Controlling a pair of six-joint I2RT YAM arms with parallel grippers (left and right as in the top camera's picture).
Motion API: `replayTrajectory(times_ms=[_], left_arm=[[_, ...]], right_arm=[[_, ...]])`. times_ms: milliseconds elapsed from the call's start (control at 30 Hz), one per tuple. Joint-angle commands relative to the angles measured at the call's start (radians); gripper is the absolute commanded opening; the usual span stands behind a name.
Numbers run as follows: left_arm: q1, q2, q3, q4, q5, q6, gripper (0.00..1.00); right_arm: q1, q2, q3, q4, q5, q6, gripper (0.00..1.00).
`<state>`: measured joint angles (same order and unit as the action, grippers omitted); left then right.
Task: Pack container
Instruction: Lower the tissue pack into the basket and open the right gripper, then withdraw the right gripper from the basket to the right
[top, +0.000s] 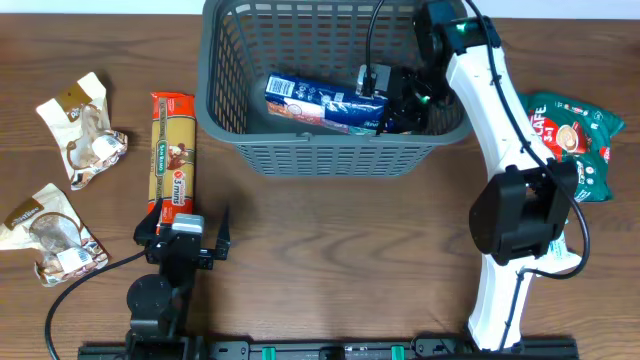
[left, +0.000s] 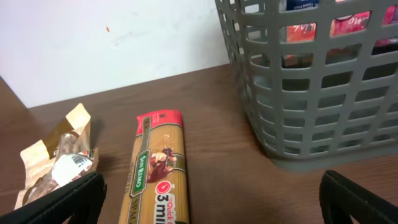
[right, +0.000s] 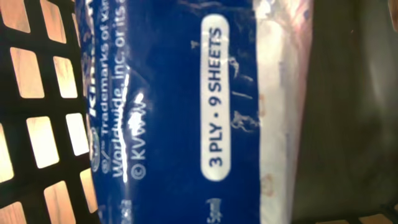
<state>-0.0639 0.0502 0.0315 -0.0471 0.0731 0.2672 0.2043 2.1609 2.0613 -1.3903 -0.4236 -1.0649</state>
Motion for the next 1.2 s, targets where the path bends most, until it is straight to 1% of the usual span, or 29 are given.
replayTrajectory(times_ms=[0, 67, 100, 133, 200, 233, 267, 300, 400, 500, 767, 900, 1000, 1100, 1167], left_arm=[[-0.005, -0.007, -0.027, -0.015, 0.013, 0.012, 0.99], [-0.005, -0.007, -0.027, -0.015, 0.013, 0.012, 0.99], [-0.005, -0.007, -0.027, -0.015, 0.013, 0.012, 0.99], [-0.005, -0.007, -0.027, -0.015, 0.013, 0.012, 0.99], [-0.005, -0.007, -0.027, -0.015, 0.013, 0.012, 0.99], [-0.005, -0.007, -0.027, -0.015, 0.013, 0.012, 0.99], [-0.005, -0.007, -0.027, -0.015, 0.013, 0.012, 0.99], [-0.005, -0.007, -0.027, -0.015, 0.013, 0.012, 0.99], [-0.005, -0.007, -0.027, -0.015, 0.013, 0.012, 0.99], [-0.005, -0.007, -0.027, -0.015, 0.013, 0.012, 0.99], [-0.005, -0.007, -0.027, -0.015, 0.013, 0.012, 0.99], [-0.005, -0.007, -0.027, -0.015, 0.013, 0.012, 0.99], [-0.005, -0.007, -0.027, -0.015, 0.013, 0.012, 0.99], [-0.005, -0.007, -0.027, -0.015, 0.013, 0.012, 0.99], [-0.005, -0.007, -0.027, -0.015, 0.013, 0.012, 0.99]], right_arm=[[0.006, 0.004, 0.004, 0.003, -0.066, -0.021, 0.01], [0.006, 0.004, 0.004, 0.002, -0.066, -0.021, 0.01], [0.006, 0.004, 0.004, 0.007, -0.061, -0.011, 0.08], [0.006, 0.004, 0.004, 0.011, -0.056, 0.003, 0.18], [0.006, 0.004, 0.004, 0.014, -0.050, 0.021, 0.56], [0.006, 0.004, 0.004, 0.014, -0.050, 0.021, 0.74], [0.006, 0.004, 0.004, 0.014, -0.050, 0.021, 0.81], [0.006, 0.004, 0.004, 0.014, -0.050, 0.021, 0.84], [0.006, 0.004, 0.004, 0.013, -0.045, 0.021, 0.86], [0.006, 0.004, 0.004, 0.016, -0.044, 0.028, 0.92], [0.006, -0.011, 0.037, 0.089, -0.053, 0.162, 0.94], [0.006, -0.048, 0.121, 0.100, -0.053, 0.228, 0.95], [0.006, -0.087, 0.225, 0.101, -0.050, 0.291, 0.94], [0.005, -0.126, 0.353, 0.101, -0.036, 0.382, 0.94], [0.002, -0.154, 0.432, 0.116, 0.017, 0.465, 0.94]])
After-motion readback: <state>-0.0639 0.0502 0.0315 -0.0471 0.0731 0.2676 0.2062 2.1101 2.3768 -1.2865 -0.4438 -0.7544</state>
